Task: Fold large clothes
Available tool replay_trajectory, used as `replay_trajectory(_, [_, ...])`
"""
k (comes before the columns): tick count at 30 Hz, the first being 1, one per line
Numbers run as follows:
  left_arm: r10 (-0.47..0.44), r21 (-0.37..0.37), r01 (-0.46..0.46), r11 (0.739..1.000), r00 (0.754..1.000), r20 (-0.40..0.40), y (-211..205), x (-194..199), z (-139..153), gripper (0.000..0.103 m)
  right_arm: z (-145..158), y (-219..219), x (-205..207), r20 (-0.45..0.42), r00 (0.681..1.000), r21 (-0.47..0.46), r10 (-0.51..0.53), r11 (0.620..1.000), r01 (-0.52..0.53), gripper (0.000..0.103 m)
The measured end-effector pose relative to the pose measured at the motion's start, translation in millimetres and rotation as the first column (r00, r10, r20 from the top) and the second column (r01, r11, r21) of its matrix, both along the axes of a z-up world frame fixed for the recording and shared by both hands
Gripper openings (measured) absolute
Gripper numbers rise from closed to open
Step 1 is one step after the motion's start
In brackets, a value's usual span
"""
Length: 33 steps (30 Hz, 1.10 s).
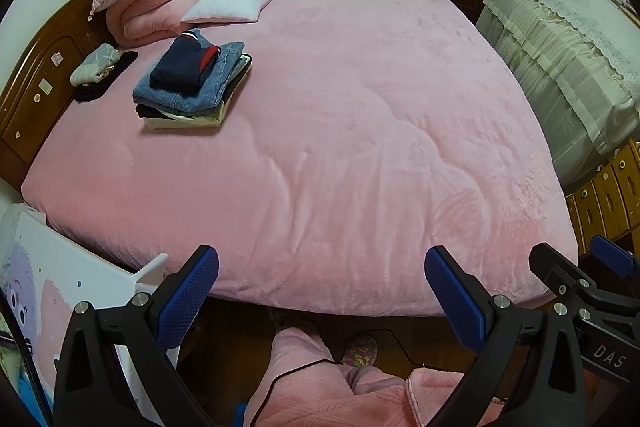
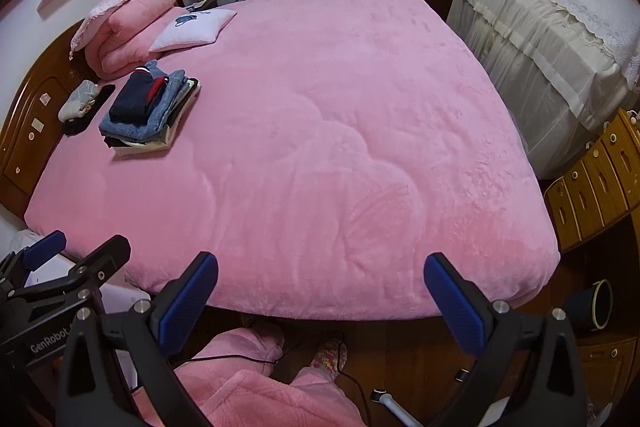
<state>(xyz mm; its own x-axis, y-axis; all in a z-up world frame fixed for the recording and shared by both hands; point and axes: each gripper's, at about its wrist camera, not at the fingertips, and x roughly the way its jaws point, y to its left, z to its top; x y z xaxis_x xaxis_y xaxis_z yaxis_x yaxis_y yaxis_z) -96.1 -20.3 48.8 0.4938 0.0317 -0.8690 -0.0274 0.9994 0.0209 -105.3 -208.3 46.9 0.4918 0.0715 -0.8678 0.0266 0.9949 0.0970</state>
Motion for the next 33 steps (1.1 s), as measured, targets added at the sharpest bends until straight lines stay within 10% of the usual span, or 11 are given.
replay_trajectory(33, [-0.011, 0.005, 0.011, 1.0, 1.0, -0.015, -34.0, 19.0, -1.8, 0.102, -9.1, -25.8, 12.1, -0.039, 0.999, 0.003, -0.019, 1.0, 0.019, 0.103])
